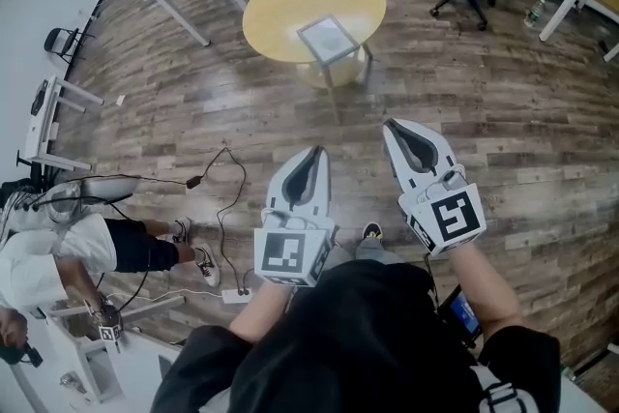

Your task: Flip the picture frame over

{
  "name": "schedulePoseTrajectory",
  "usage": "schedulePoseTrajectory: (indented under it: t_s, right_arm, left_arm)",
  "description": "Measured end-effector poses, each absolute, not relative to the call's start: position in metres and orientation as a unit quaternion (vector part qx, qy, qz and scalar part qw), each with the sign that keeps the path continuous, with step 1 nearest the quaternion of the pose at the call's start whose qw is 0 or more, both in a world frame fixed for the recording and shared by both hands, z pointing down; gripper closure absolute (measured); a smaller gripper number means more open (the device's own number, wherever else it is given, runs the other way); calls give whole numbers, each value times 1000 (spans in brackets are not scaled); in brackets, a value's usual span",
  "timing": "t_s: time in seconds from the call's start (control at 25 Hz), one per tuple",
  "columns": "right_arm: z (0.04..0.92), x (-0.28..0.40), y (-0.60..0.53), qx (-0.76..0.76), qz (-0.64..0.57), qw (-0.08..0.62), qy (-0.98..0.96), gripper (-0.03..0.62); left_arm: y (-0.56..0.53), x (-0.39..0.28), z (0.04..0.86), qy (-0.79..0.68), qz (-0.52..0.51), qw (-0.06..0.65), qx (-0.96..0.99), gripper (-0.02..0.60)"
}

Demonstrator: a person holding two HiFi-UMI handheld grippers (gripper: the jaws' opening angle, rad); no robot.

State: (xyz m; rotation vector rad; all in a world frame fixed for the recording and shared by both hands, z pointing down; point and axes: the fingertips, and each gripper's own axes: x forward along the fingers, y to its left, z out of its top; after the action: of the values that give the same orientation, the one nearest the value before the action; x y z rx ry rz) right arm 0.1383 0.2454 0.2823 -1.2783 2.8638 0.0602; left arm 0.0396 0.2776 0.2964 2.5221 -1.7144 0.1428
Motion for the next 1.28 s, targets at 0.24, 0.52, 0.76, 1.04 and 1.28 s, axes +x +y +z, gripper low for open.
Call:
schedulePoseTrajectory:
  t_s: [0.24, 0.52, 0.76, 1.04, 1.28]
  right_arm:
    - [285, 137, 216, -405, 9, 13, 914, 574]
    - [289, 119, 179, -406, 11, 4, 914, 574]
    - [300, 92, 122, -414, 8, -14, 910, 575]
    - [305, 48, 60, -414, 18, -31, 909, 574]
    - [312, 22, 9, -426, 23, -44, 903, 574]
  left_arm:
    - [252, 41, 294, -559, 56, 35, 827, 547]
    - [207, 29, 295, -550, 51, 28, 833, 548]
    - [144, -3, 307, -544, 46, 43, 837, 548]
    - [73, -46, 310, -534, 34, 49, 843, 548]
    - [26, -92, 315, -539, 22, 53, 840, 546]
